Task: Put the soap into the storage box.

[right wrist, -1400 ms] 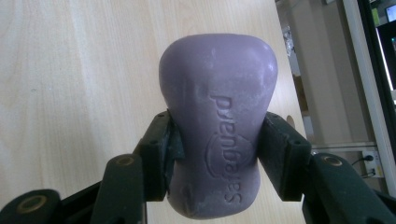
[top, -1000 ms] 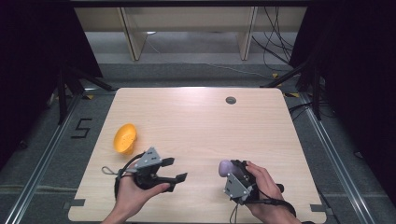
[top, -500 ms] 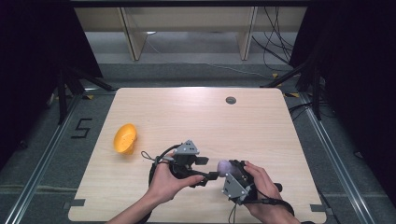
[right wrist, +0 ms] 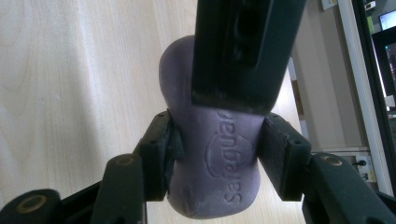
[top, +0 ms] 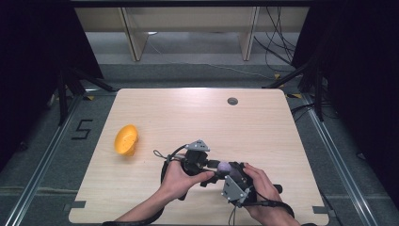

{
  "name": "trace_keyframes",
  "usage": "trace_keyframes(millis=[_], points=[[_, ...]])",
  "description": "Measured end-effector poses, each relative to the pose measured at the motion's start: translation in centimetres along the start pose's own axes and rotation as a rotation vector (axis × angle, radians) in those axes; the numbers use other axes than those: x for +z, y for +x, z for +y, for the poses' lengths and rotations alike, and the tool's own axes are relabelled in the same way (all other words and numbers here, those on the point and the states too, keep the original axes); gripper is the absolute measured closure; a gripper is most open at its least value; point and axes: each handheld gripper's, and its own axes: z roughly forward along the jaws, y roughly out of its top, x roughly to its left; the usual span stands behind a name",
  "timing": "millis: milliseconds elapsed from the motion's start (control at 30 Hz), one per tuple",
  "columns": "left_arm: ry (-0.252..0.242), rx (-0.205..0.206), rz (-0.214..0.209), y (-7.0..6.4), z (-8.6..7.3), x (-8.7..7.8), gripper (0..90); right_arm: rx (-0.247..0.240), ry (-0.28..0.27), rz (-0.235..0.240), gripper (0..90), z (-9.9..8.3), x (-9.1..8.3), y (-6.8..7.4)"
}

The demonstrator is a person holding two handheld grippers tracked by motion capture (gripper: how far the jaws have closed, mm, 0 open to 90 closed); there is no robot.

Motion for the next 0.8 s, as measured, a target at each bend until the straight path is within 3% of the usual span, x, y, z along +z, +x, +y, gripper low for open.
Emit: trace_keyframes(millis=[100,200,367,400,467,533,567,600,633,700,800], points=[[0.001,-0.014,0.006,0.0,0.0,0.3,43.7,-0.006,-0.004,0.005,50.3,0.0,-0.1,0.0],[0.007,-0.023,-0.015,0.1,-0.1,0.5,45.1,-0.061,-0.021,-0.007,50.3,0.1,0.0,-0.3],[0.014,-0.020,-0.016,0.2,0.0,0.7,48.3,-0.087,-0.034,-0.003,50.3,0.1,0.0,-0.4],[0.018,-0.021,-0.019,0.3,0.0,0.7,49.6,-0.038,-0.020,0.005,50.3,0.1,0.0,-0.1],[0.020,-0.026,-0.018,0.4,0.0,0.7,50.5,-0.023,-0.017,0.004,50.3,0.2,-0.1,0.1],[0.017,-0.042,-0.032,0.5,0.0,0.8,51.3,-0.018,-0.017,-0.001,50.3,0.3,-0.2,0.2],[0.017,-0.047,-0.034,0.6,0.0,0.9,51.7,-0.043,-0.032,-0.004,50.3,0.2,-0.1,0.0],[0.019,-0.051,-0.036,0.6,0.0,0.9,52.1,-0.024,-0.022,-0.005,50.3,0.3,-0.2,0.2],[0.015,-0.060,-0.047,0.7,0.0,1.0,52.5,-0.040,-0.032,-0.008,50.3,0.4,-0.2,0.1],[0.015,-0.068,-0.055,0.8,0.0,1.0,53.5,-0.015,-0.023,-0.005,50.3,0.5,-0.3,0.3],[0.006,-0.088,-0.065,0.9,-0.1,1.1,54.6,-0.018,-0.024,-0.004,50.3,0.4,-0.3,0.3]])
